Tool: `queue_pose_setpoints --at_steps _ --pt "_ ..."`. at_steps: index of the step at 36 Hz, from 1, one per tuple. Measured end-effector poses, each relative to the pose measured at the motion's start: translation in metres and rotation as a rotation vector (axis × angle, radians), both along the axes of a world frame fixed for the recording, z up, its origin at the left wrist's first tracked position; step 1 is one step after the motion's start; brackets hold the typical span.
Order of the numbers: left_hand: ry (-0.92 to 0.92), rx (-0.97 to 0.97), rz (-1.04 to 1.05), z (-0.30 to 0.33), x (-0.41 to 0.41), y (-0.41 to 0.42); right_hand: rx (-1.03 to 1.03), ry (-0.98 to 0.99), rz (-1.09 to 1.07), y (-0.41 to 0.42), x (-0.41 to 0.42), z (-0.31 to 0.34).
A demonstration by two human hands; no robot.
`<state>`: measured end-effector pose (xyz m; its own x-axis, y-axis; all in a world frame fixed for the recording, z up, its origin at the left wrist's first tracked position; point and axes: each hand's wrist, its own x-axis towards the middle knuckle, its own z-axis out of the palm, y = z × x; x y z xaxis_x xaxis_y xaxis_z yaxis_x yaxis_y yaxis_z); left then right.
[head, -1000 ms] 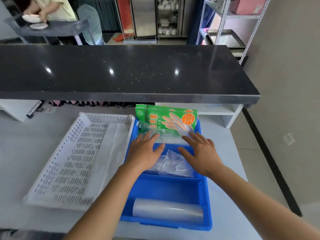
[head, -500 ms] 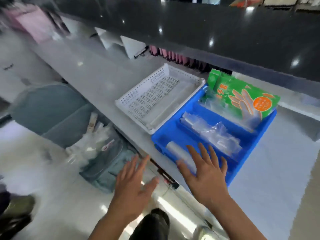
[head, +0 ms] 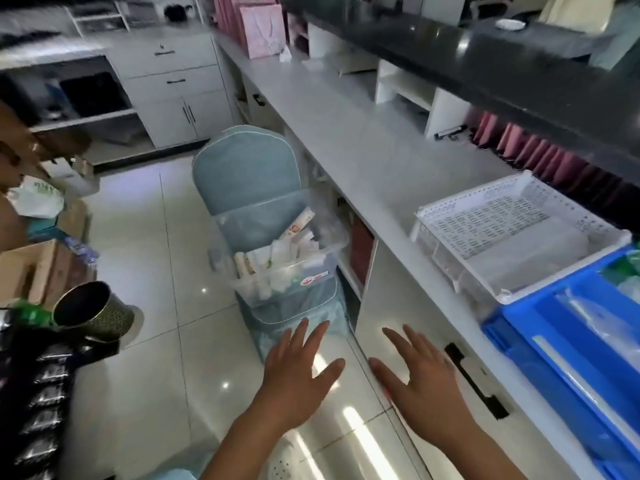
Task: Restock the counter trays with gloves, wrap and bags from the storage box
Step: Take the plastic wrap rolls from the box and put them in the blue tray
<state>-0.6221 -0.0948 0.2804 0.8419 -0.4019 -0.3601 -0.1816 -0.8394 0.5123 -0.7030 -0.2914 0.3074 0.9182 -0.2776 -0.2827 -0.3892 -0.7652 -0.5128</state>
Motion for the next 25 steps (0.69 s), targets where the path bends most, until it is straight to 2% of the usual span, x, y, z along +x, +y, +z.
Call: queue_pose_setpoints --at_steps 10,15,19,25 --pt "0.108 0.012 0.084 -0.031 0.079 0.118 0.029 0.075 0.040 0.097 0.091 -0.018" --pt "0.157 -0.011 0.106 -0.051 0.119 0.131 -0.006 0.146 -0.009 0.098 0.129 -0.021" --pt "0.206 0.013 0.120 -0.062 0.153 0.132 0.057 0.243 -0.007 0.090 0.168 -0.038" --pt "0.294 0.101 0.212 -0.064 0.229 0.144 0.131 0.274 0.111 0.077 0.286 -0.066"
